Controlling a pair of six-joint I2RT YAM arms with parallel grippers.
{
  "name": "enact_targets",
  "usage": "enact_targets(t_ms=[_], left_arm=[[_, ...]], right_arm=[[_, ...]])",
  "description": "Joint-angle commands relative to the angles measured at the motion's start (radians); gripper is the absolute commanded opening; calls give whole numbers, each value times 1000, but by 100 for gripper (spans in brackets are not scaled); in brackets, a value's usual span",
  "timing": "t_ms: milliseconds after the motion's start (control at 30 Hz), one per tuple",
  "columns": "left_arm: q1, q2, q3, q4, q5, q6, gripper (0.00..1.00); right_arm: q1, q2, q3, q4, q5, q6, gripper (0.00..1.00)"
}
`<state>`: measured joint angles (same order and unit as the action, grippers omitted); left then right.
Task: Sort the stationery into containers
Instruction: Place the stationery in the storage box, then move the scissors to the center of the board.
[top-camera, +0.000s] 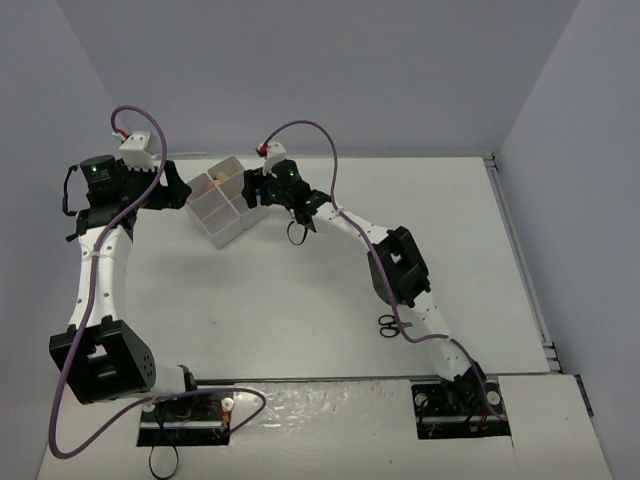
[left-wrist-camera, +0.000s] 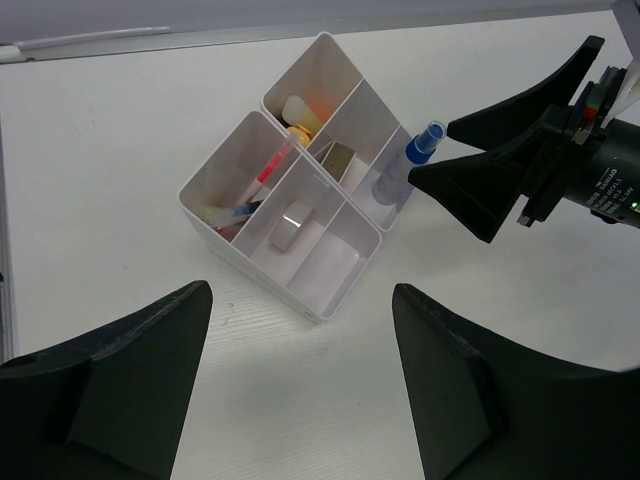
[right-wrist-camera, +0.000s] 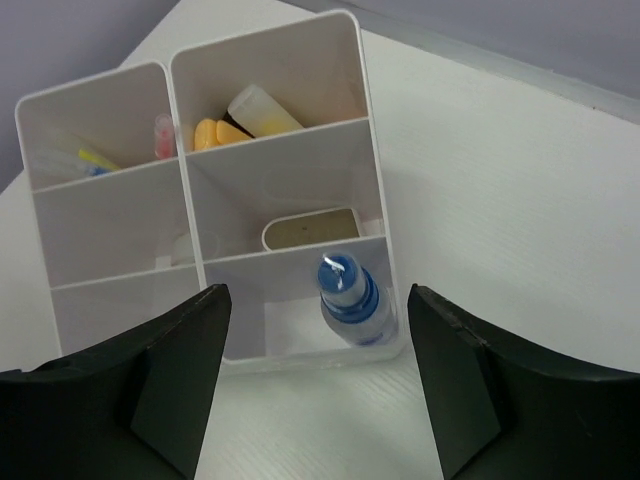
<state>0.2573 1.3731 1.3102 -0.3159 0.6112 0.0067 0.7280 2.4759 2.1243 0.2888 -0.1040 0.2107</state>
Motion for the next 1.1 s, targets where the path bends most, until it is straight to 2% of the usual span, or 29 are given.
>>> enact_targets(t_ms=[0,133,200,233,400,500,633,767,1067], left_arm=[[-1,-37,21,61,35,-14,70],[-1,-43,21,61,45,-18,70],[-1,-43,19,59,56,-27,70],[-2,-42,18,60,66,-33,70],[-4,-34,15,80,100,-68,70],[-5,-33,7,97,120,-86,70],[-7,-38,-1,107,135,-96,70],[-6,-43,-4,107,136,-96,70],[-7,-35,-5,121,148,-109,70]], right_arm=[[3,-262,-92,27,32,-39,70],[-20,-537,-293,-102,109,-38,71],[-45,-640,-420,-210,168,35,68],[-64,-720,-486,-300,183,82,64],[-149,-931,-830,-481,157,235,31],[-154,-1020,-963,-595,198,275,23],[-144,-1068,-1098,-690,200,337,21],[-118,-1096,-1228,-709,190,406,22],[-96,-1233,-1378,-712,206,548,20]])
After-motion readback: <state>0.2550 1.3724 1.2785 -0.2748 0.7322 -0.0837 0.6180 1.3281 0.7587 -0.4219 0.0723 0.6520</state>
